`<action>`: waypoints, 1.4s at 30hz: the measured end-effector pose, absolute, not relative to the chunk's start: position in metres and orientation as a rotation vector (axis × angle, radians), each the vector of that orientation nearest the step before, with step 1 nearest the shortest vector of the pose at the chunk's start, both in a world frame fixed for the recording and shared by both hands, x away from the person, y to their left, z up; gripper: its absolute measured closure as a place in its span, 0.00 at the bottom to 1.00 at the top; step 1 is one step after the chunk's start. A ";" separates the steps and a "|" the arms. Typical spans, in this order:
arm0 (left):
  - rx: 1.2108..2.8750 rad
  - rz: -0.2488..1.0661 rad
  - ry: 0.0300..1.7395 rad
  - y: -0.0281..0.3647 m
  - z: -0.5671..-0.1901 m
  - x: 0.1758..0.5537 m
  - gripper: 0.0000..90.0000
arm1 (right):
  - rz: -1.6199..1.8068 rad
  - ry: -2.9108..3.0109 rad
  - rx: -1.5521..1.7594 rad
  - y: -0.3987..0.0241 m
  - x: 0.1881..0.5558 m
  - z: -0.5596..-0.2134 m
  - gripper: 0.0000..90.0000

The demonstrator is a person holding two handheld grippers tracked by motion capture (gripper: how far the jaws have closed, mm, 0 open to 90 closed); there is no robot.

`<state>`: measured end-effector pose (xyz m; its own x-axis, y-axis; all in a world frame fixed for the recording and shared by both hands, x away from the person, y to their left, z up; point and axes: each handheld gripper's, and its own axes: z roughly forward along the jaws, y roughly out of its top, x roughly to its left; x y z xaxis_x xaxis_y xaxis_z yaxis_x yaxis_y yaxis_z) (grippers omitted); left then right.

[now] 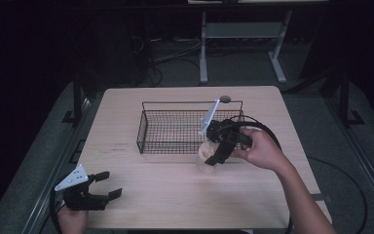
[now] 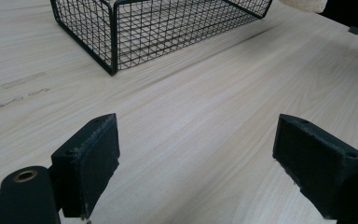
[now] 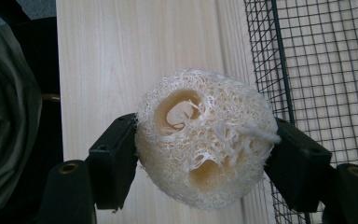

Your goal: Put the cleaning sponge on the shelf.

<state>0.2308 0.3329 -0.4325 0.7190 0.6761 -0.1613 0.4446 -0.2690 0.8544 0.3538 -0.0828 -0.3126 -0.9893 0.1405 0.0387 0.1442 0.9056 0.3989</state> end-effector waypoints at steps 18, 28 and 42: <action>1.907 0.284 0.871 0.334 -0.433 0.231 0.15 | -0.636 -3.073 -0.251 -0.078 0.377 -0.290 0.34; 1.907 0.284 0.872 0.334 -0.433 0.231 0.15 | -0.641 -3.073 -0.260 -0.076 0.389 -0.289 0.34; 1.908 0.284 0.872 0.335 -0.433 0.231 0.15 | -0.622 -3.064 -0.304 -0.075 0.404 -0.287 0.34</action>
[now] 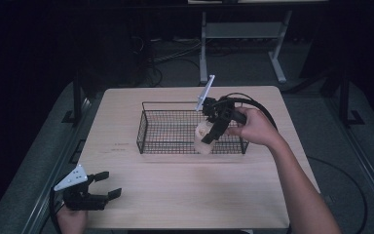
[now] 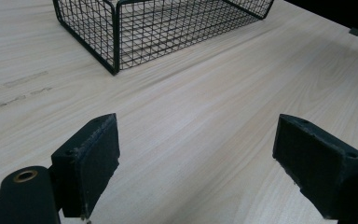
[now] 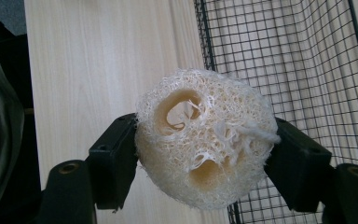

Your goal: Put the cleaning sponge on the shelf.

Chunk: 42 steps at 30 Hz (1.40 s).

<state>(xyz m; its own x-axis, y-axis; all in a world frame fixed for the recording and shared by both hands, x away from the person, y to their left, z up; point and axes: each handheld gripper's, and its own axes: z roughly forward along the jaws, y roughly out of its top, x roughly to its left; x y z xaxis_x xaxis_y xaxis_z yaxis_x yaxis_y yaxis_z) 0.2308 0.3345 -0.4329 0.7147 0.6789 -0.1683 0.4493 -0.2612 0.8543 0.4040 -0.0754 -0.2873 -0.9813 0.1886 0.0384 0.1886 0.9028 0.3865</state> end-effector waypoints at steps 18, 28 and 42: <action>1.903 0.284 0.877 0.336 -0.433 0.230 0.15 | -0.607 -3.083 -0.333 -0.069 0.424 -0.276 0.34; 1.901 0.283 0.874 0.336 -0.433 0.230 0.15 | -0.624 -3.071 -0.383 -0.073 0.438 -0.278 0.34; 1.904 0.284 0.872 0.337 -0.433 0.230 0.15 | -0.648 -3.046 -0.455 -0.075 0.455 -0.287 0.34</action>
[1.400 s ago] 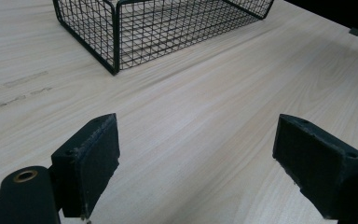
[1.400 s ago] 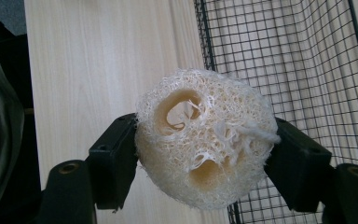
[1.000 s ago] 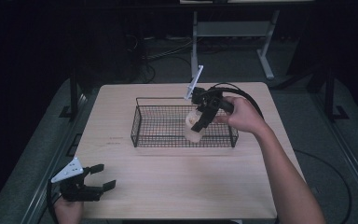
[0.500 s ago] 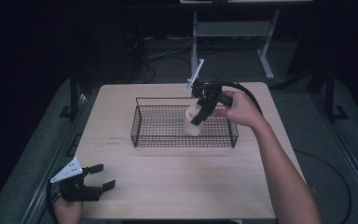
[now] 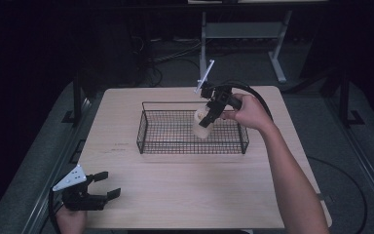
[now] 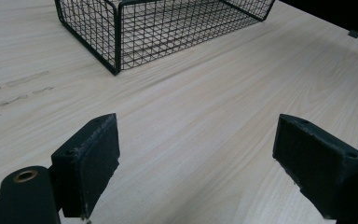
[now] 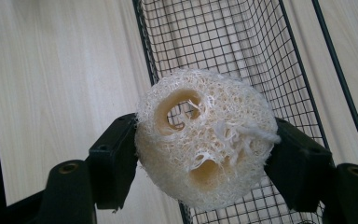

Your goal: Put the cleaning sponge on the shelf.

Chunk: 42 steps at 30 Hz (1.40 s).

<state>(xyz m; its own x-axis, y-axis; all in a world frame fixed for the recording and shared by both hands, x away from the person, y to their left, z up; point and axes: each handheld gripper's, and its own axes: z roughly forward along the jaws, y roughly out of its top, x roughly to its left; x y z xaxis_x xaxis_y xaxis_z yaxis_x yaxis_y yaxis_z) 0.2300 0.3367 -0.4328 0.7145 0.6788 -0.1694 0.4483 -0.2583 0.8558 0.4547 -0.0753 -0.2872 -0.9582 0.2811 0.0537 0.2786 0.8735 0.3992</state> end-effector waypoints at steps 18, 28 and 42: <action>1.895 0.283 0.878 0.337 -0.433 0.229 0.15 | 0.645 3.028 0.511 -0.075 0.471 -0.300 0.34; 1.895 0.282 0.878 0.337 -0.433 0.229 0.15 | 0.633 3.032 0.545 -0.076 0.479 -0.308 0.34; 1.894 0.283 0.878 0.338 -0.433 0.229 0.15 | 0.616 3.041 0.566 -0.073 0.484 -0.316 0.34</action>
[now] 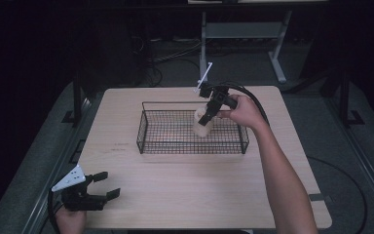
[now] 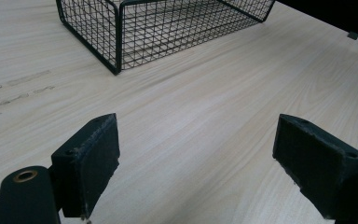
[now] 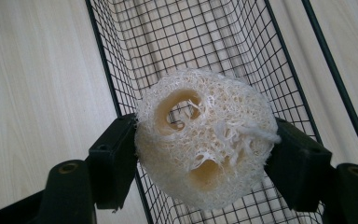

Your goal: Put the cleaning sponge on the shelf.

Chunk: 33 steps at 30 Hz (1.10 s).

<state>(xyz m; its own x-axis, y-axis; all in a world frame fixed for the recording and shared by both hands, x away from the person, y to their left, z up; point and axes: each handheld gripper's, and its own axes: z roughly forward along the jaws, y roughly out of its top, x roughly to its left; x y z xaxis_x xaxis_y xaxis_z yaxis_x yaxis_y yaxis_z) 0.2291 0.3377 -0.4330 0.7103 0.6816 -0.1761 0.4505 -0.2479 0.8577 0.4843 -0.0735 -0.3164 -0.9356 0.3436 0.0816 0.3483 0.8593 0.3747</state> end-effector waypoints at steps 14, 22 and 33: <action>1.890 0.284 0.879 0.338 -0.433 0.229 0.15 | -0.594 -2.992 -0.603 -0.078 0.488 -0.334 0.34; 1.890 0.285 0.880 0.338 -0.433 0.229 0.15 | -0.594 -2.975 -0.621 -0.081 0.489 -0.346 0.34; 1.888 0.284 0.881 0.338 -0.433 0.229 0.15 | -0.575 -2.965 -0.621 -0.079 0.489 -0.354 0.34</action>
